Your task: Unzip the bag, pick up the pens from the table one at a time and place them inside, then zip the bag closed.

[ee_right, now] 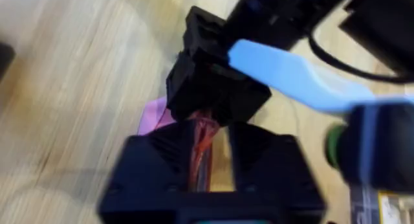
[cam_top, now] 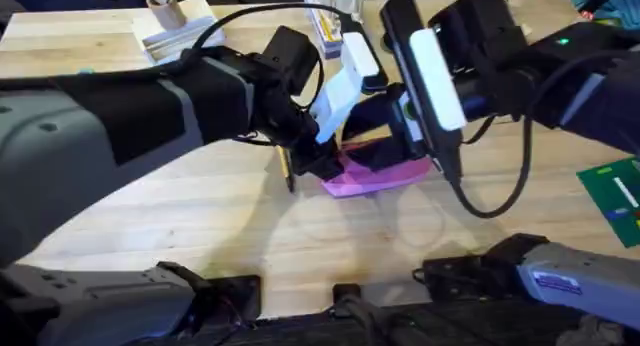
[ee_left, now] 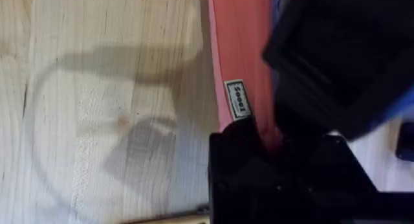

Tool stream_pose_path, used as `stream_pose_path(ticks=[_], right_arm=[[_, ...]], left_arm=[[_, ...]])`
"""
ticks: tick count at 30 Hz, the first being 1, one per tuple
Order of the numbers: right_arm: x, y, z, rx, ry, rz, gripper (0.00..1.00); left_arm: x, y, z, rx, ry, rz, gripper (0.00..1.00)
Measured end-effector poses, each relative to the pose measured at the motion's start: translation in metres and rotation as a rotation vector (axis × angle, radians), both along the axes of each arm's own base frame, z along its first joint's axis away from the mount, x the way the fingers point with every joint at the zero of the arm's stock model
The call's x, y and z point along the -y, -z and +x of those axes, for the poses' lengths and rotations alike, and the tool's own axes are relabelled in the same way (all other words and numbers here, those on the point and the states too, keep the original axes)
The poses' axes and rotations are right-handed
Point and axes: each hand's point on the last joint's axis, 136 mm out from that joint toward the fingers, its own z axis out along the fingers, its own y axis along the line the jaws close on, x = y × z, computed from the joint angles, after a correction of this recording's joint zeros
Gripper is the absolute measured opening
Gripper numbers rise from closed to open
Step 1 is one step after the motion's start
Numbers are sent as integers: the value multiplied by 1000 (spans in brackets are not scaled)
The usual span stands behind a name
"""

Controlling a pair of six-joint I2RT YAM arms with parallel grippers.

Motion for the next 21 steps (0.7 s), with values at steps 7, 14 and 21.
stream_pose_path(ticks=[7, 14, 21], right_arm=[[22, -18, 1, 11, 95, 14, 973], [37, -33, 0, 46, 155, 26, 996], [58, -49, 1, 103, 240, 32, 997]], left_arm=[[0, 0, 0, 0, 0, 0, 43], [0, 0, 0, 0, 0, 0, 43], [0, 0, 0, 3, 3, 0, 172]])
